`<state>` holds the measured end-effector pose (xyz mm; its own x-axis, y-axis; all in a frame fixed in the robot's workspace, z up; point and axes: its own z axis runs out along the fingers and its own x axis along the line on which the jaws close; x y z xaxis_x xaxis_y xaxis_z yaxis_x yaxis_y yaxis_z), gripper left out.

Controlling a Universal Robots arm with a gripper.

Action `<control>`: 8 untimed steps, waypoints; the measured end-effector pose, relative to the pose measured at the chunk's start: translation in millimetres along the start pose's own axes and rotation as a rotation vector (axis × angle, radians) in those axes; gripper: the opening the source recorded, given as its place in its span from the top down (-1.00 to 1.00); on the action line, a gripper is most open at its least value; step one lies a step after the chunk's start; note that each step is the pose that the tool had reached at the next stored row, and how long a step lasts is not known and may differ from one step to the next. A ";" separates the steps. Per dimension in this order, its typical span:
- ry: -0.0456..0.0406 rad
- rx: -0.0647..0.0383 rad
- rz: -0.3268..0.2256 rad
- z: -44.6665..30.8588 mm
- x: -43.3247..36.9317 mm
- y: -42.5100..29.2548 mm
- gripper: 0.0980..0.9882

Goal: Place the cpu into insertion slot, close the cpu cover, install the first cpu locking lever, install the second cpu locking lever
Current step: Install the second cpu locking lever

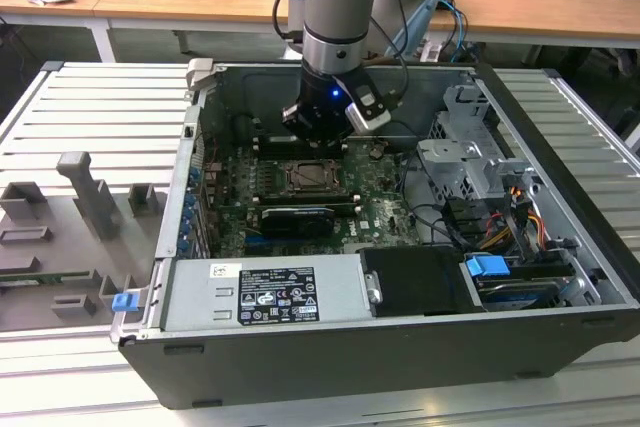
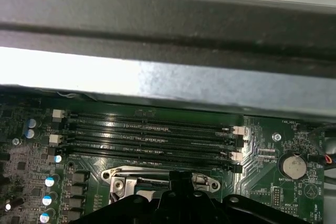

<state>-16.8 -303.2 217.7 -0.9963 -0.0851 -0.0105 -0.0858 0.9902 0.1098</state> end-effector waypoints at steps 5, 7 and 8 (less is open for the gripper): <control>-0.0001 0.000 0.000 -2.6 -0.1 0.3 0.98; -0.0001 0.000 0.000 -3.4 0.0 0.4 0.98; -0.0002 0.000 0.000 -3.7 -0.1 0.5 0.98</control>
<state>-16.8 -303.1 221.5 -0.9963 -0.0850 -0.0107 -0.0856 0.9902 0.1100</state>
